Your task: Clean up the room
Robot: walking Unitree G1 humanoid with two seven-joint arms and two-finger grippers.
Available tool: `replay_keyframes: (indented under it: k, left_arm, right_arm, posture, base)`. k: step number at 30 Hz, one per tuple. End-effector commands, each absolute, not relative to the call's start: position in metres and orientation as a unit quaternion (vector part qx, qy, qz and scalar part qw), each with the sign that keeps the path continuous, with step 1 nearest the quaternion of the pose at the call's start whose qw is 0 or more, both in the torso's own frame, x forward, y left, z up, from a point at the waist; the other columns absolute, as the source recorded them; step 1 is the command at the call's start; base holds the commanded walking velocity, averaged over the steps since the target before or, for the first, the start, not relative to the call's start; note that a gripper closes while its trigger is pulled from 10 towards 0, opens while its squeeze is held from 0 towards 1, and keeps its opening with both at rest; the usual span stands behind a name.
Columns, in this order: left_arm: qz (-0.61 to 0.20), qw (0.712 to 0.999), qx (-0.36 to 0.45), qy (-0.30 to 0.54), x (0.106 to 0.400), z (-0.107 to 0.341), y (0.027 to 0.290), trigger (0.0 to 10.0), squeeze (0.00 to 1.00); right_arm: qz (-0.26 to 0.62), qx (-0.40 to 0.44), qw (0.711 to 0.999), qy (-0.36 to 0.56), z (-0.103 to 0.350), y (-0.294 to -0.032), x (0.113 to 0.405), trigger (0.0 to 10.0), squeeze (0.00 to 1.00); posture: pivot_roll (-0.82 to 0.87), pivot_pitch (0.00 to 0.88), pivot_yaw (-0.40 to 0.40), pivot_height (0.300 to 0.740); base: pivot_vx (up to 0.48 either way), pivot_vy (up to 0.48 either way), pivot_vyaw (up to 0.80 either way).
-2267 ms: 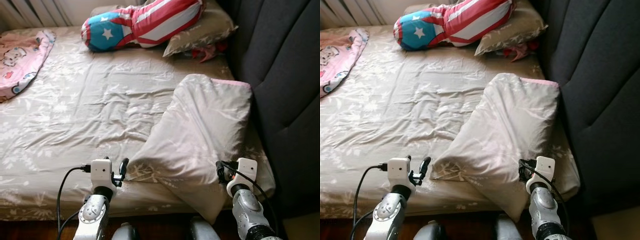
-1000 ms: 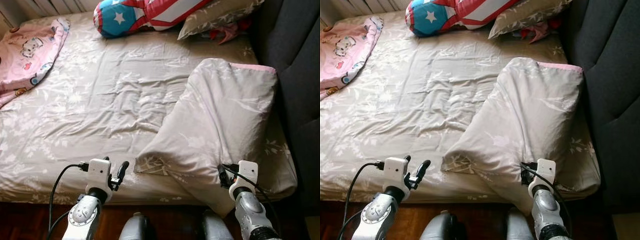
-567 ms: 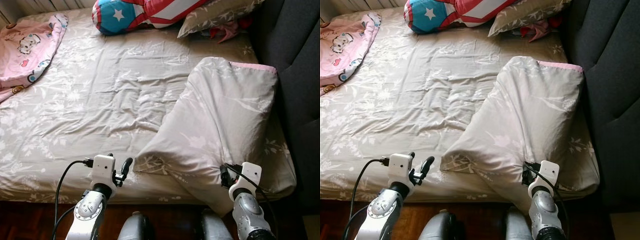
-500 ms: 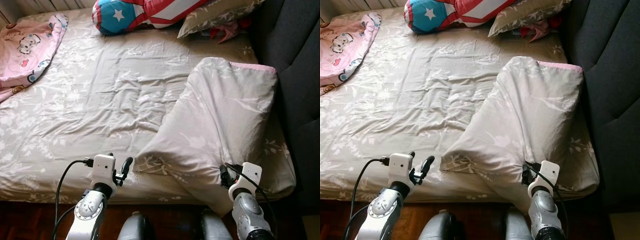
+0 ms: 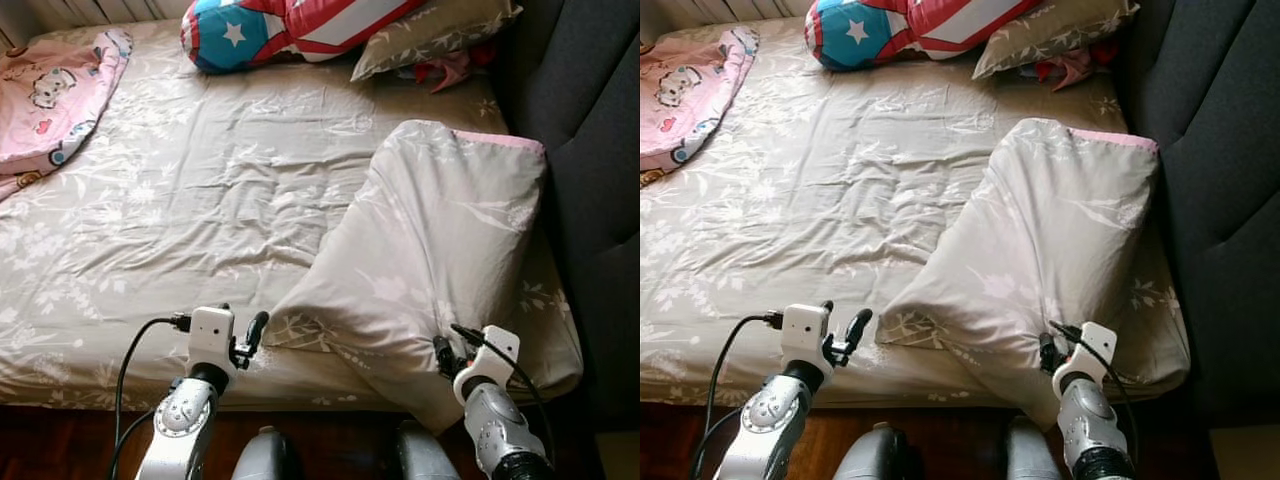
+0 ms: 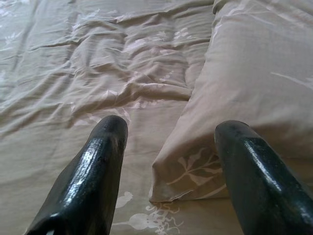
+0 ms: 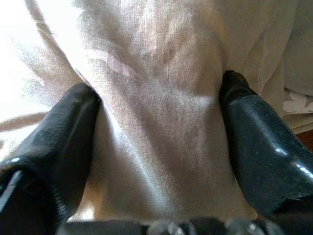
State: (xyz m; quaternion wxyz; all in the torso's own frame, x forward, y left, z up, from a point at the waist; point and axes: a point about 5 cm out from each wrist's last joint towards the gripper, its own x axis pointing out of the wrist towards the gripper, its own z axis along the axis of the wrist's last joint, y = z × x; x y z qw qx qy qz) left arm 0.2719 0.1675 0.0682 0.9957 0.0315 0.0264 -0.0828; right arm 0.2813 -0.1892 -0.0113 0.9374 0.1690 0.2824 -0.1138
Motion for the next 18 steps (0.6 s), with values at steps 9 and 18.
replay_keyframes:
  k: [9,18]
  left_arm:
    - [-0.079,0.995,0.043,0.041,0.2661,0.0599,0.1699,10.0,0.00]
    - [-0.077,0.995,0.041,0.042,0.2655,0.0580,0.1688,10.0,0.00]
  right_arm:
    - [-0.108,0.166,0.909,0.367,-0.0434,-0.1772,0.2497,0.0,0.00]
    - [-0.102,0.152,0.918,0.352,-0.0404,-0.1766,0.2528,0.0,0.00]
  posture:
    - [-0.11,0.245,0.089,0.671]
    - [-0.11,0.242,0.080,0.671]
  base:
    - [0.000,0.000,0.00]
    - [0.000,0.000,0.00]
